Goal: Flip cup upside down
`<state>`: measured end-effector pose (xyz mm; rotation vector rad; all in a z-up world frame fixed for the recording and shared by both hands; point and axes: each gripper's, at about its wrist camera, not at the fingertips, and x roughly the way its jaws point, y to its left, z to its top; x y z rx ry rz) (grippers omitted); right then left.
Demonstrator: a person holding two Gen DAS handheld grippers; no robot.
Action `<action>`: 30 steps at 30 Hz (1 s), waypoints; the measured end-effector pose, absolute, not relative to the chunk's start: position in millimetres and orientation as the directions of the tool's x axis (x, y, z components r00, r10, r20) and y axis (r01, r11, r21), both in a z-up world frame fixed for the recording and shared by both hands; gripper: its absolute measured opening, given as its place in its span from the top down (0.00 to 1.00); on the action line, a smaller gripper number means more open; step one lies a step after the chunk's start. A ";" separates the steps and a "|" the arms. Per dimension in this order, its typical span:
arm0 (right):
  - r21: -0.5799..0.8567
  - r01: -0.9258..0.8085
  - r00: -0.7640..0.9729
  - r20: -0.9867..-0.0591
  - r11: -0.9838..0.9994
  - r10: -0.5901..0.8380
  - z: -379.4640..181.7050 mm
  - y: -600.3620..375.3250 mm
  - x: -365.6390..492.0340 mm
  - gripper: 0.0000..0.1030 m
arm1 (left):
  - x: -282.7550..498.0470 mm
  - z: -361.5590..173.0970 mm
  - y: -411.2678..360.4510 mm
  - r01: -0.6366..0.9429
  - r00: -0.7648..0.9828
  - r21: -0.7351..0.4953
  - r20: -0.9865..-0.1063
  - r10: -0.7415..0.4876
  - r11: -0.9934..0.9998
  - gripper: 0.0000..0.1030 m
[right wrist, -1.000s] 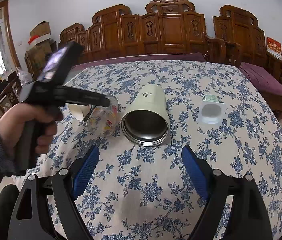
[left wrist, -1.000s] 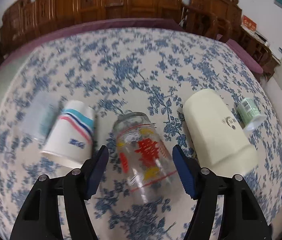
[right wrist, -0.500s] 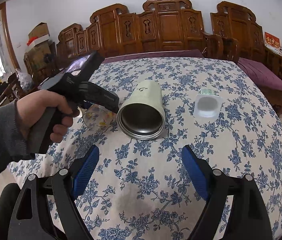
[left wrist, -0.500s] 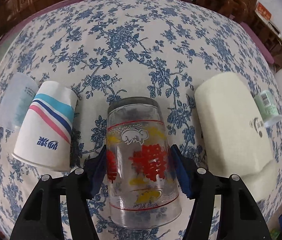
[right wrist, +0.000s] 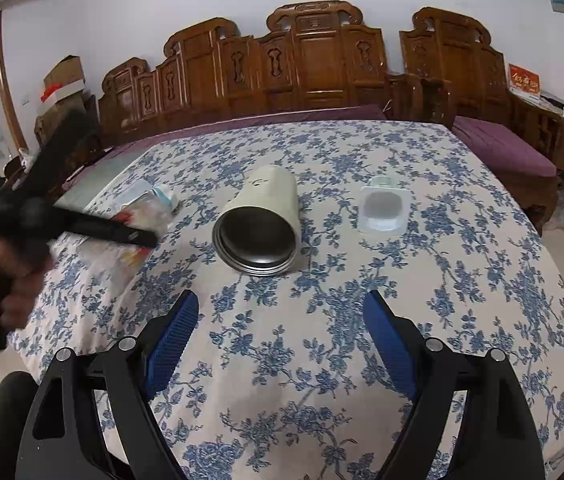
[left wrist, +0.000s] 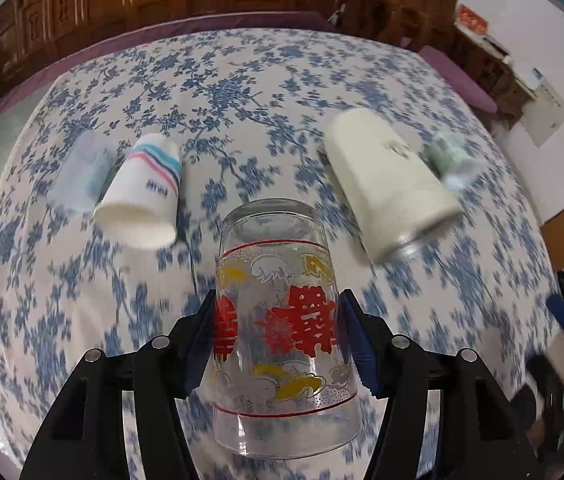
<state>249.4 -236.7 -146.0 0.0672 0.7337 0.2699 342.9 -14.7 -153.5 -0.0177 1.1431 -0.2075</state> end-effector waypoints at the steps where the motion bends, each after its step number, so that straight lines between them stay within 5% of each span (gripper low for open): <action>1: 0.154 -0.218 0.713 -0.649 0.964 0.265 -146.0 -237.7 247.9 0.16 | 333.2 -153.9 -16.4 0.161 0.403 -0.120 -0.898 -0.176 0.980 0.45; 22: 0.126 -0.186 0.719 -0.658 0.974 0.223 -146.7 -247.4 236.4 0.16 | 270.5 -192.4 -58.8 0.243 0.422 -0.128 -0.878 -0.224 0.961 0.44; 30: 0.106 -0.215 0.716 -0.659 0.971 0.231 -137.3 -229.3 235.5 0.16 | 243.0 -135.0 -18.0 0.190 0.603 -0.130 -0.767 -0.220 0.973 0.21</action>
